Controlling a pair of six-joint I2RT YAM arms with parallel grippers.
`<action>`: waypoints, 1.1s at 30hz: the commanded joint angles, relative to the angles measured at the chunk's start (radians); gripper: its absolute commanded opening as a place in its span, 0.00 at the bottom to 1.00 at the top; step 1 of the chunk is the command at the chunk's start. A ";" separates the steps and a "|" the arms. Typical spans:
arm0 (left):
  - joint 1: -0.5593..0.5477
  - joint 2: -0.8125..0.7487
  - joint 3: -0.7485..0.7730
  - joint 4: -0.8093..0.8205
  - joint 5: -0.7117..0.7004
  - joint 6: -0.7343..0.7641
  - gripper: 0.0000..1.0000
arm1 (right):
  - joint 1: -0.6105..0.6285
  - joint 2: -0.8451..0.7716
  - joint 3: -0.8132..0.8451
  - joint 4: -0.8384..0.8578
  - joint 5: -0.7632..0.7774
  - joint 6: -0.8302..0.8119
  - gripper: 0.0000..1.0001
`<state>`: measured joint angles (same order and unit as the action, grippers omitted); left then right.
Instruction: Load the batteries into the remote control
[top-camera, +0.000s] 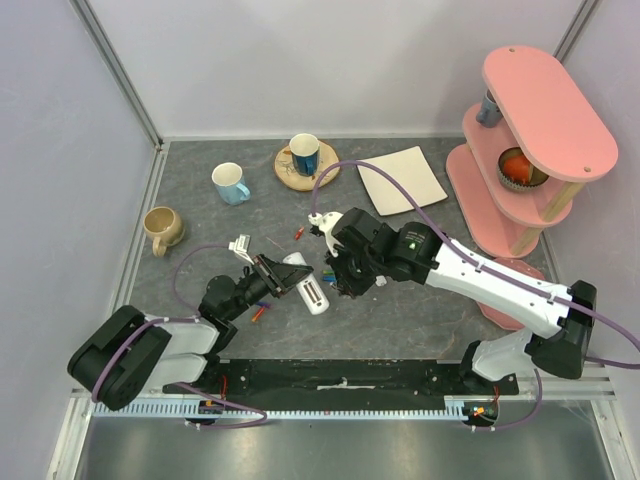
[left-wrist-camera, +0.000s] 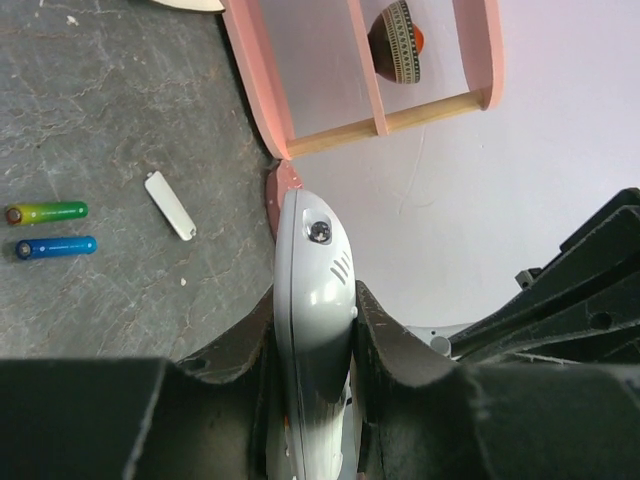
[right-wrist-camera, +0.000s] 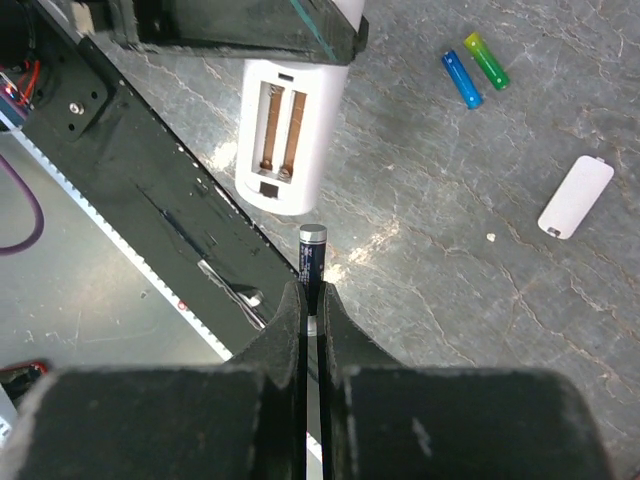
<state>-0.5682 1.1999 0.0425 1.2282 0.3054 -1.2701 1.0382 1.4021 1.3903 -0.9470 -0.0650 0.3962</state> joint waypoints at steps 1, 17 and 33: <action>-0.013 0.044 -0.003 0.208 -0.040 -0.057 0.02 | -0.001 0.005 0.029 0.062 -0.015 0.050 0.00; -0.039 0.043 -0.013 0.306 -0.028 -0.057 0.02 | 0.031 0.121 0.016 0.151 -0.079 0.116 0.00; -0.047 0.038 -0.010 0.315 -0.031 -0.057 0.02 | 0.036 0.147 0.000 0.154 -0.076 0.142 0.00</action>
<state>-0.6083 1.2446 0.0425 1.2827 0.2790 -1.3094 1.0695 1.5383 1.3880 -0.8165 -0.1349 0.5240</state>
